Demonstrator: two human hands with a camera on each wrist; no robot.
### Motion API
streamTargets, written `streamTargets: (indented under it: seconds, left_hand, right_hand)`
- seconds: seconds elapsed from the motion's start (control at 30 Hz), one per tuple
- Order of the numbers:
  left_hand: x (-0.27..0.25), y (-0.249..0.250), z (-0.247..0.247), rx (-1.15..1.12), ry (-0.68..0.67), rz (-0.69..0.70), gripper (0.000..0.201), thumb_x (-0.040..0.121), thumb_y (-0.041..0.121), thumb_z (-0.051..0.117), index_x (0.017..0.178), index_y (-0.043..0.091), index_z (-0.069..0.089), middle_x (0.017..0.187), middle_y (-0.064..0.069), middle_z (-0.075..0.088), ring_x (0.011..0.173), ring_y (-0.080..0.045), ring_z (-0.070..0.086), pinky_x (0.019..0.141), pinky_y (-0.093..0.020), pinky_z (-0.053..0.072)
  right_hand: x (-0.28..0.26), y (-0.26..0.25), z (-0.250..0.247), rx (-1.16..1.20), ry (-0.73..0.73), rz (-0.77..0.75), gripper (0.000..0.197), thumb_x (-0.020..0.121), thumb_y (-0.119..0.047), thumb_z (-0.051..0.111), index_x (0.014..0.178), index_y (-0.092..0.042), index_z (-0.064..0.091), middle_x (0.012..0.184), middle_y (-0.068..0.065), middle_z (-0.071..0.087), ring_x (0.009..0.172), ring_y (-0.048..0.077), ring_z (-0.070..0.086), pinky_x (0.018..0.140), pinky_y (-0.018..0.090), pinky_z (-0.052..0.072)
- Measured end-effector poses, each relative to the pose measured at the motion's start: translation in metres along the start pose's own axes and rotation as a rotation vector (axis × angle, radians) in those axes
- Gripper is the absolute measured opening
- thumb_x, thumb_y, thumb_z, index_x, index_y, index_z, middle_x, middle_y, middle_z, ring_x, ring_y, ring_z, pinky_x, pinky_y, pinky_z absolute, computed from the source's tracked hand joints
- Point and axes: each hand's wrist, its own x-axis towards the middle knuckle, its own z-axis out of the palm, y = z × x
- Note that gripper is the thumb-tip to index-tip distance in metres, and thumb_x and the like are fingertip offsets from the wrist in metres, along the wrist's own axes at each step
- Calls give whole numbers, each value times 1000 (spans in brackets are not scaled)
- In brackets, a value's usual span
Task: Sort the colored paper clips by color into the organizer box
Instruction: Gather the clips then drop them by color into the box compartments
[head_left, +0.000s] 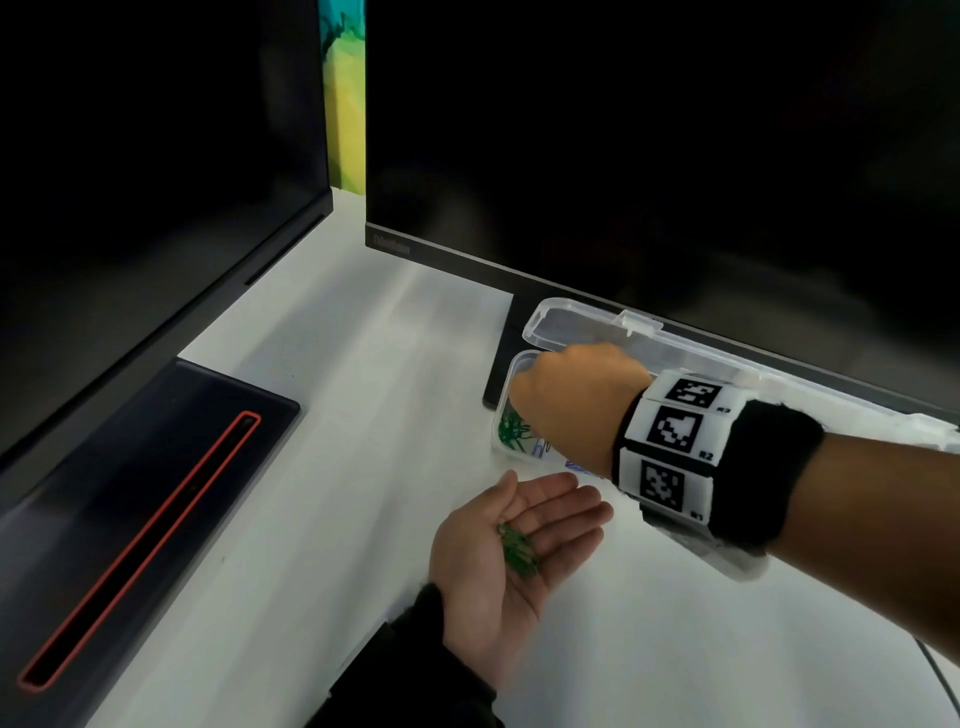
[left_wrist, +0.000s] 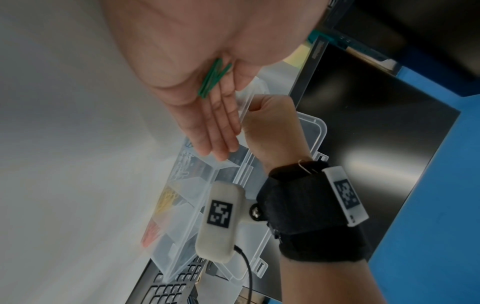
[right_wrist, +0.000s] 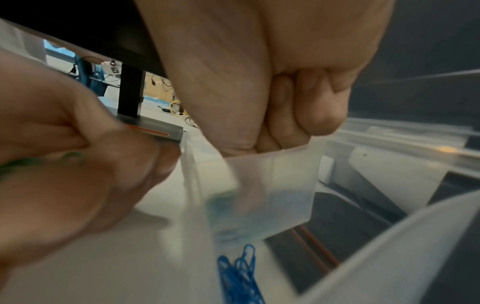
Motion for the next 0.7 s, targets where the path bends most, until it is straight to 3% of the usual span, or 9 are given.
streamTargets:
  seconds: [0.1,0.23,0.37,0.43,0.5,0.6,0.7]
  left_hand:
    - [0,0,0,-5,3,-1,46,100,26,38,99,-11,66,101,-29,69,94,-39,70,84,-43,56]
    - [1,0,0,-11,8,3,46,99,26,40,94,-11,68,101,-30,69,93,-40,70,84,-44,56]
    - [1,0,0,-1,6,4,46,99,26,39,97,-11,67,101,-30,69,92,-40,70,83,-43,56]
    - [1,0,0,3,2,6,46,99,26,39,98,-11,67,101,-29,69,93,-40,70,83,-43,56]
    - [1,-1,0,5,-2,6,47,100,26,38,97,-11,67,101,-29,69,93,-40,70,82,-43,57]
    - [1,-1,0,13,-10,9,48,100,26,37,95,-10,68,101,-29,69,91,-38,71,81,-42,58]
    - [2,0,-2,19,-15,15,49,100,26,36,93,-9,70,101,-29,70,89,-37,71,80,-41,58]
  right_hand:
    - [-3,7,-1,35,39,23,14,98,-15,46,87,-14,39,63,-1,35,52,16,36,60,30,41]
    - [-1,10,1,76,67,53,7,97,-15,46,90,-17,47,65,-1,40,53,17,43,59,31,41]
    - [2,7,-1,64,56,16,7,95,-23,54,90,-19,50,72,-2,46,66,22,51,61,31,44]
    - [6,4,0,50,27,-2,14,95,-24,55,83,-16,54,81,0,54,70,23,55,60,31,43]
    - [10,-1,3,39,7,-2,28,94,-22,57,69,-14,46,82,-1,56,66,22,55,55,31,42]
    - [12,-5,8,21,39,25,12,90,-15,57,79,-11,58,80,1,59,61,21,57,49,28,41]
    - [11,-7,11,3,52,30,12,90,-11,53,80,-9,59,71,1,55,56,20,54,46,27,39]
